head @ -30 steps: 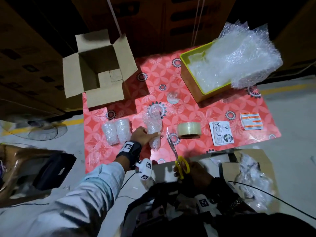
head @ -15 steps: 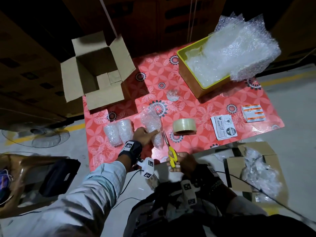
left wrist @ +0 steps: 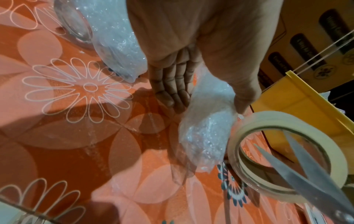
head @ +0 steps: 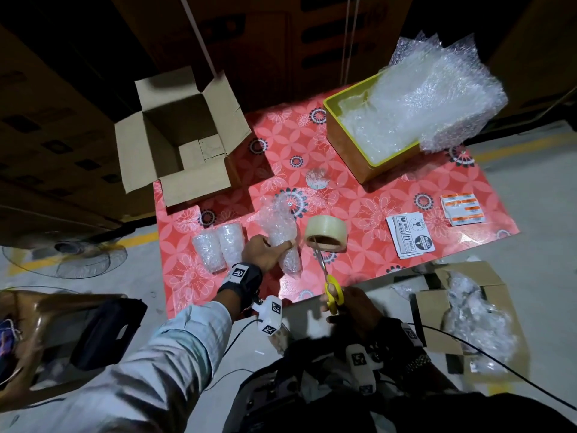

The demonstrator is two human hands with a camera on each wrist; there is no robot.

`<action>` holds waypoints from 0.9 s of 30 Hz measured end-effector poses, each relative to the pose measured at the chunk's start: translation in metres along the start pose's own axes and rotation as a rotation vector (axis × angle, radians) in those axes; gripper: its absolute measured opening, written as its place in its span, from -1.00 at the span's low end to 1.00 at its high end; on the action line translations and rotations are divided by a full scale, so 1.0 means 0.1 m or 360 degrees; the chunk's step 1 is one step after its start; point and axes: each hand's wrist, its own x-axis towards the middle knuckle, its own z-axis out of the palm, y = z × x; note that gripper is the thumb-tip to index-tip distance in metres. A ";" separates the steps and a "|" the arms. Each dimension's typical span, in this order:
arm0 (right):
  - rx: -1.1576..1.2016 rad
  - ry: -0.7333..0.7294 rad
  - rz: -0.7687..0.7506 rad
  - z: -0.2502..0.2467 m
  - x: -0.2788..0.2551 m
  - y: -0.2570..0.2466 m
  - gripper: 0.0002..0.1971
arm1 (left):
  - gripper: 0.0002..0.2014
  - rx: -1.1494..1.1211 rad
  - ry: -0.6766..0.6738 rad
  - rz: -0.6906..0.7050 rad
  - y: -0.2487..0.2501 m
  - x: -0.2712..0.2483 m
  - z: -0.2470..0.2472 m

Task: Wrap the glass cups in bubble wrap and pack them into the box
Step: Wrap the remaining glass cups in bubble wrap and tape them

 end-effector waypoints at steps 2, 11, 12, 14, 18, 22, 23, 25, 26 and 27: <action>0.0043 -0.0018 -0.0028 -0.02 -0.04 -0.05 -0.52 | -0.37 -0.0041 0.0041 -0.0005 -0.01 0.00 0.00; 0.0072 -0.0246 -0.0348 0.09 -0.12 -0.34 -0.17 | -0.51 -0.0291 0.0031 0.0112 0.04 -0.04 0.00; 0.0046 -0.0224 -0.0368 0.15 -0.11 -0.42 -0.26 | -0.51 -0.0311 0.0025 0.0120 0.05 -0.05 0.00; -0.0029 -0.0064 -0.0422 0.24 -0.03 -0.52 -0.41 | -0.51 -0.0347 0.0019 0.0100 0.04 -0.07 0.02; -0.0101 0.0126 -0.0557 0.25 0.11 -0.53 -0.49 | -0.49 -0.0391 -0.0002 -0.0012 -0.01 -0.08 -0.01; -0.0205 0.0206 -0.0557 0.22 0.15 -0.55 -0.64 | -0.43 -0.0373 -0.0020 -0.0067 -0.09 -0.09 -0.05; -0.0214 0.0207 -0.0565 0.21 0.16 -0.55 -0.67 | -0.44 -0.0374 -0.0023 -0.0071 -0.10 -0.09 -0.05; -0.0204 0.0223 -0.0576 0.17 0.16 -0.52 -0.75 | -0.46 -0.0401 -0.0043 -0.0070 -0.09 -0.11 -0.06; -0.0170 0.0247 -0.0565 0.14 0.17 -0.50 -0.74 | -0.47 -0.0421 -0.0063 -0.0065 -0.08 -0.11 -0.07; -0.0116 0.0265 -0.0550 0.10 0.18 -0.48 -0.71 | -0.46 -0.0446 -0.0085 -0.0067 -0.06 -0.12 -0.08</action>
